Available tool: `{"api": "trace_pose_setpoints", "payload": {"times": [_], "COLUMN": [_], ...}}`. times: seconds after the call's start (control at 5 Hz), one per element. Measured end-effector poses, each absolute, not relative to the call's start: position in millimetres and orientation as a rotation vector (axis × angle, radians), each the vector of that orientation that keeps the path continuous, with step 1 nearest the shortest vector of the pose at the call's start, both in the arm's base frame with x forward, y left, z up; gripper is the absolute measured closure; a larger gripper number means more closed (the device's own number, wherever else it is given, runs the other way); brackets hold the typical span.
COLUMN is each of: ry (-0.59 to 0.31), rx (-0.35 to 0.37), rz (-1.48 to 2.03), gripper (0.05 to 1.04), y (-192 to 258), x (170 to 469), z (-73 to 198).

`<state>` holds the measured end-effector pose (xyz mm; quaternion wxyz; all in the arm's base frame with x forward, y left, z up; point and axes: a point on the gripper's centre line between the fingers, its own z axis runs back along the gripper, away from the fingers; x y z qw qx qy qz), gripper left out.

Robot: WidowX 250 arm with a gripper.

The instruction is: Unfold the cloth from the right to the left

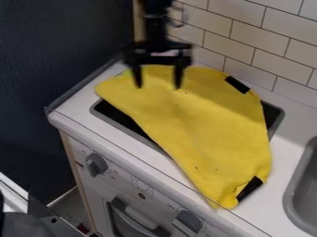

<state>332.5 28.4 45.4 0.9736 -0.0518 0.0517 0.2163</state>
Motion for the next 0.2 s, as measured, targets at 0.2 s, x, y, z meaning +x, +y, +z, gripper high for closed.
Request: {"api": "trace_pose_setpoints", "payload": {"times": [0.2], "ry": [0.116], "rx": [-0.152], "rz": [0.313], "gripper": [0.083], "y": [-12.9], "x": [350.4], "z": [48.5]}}
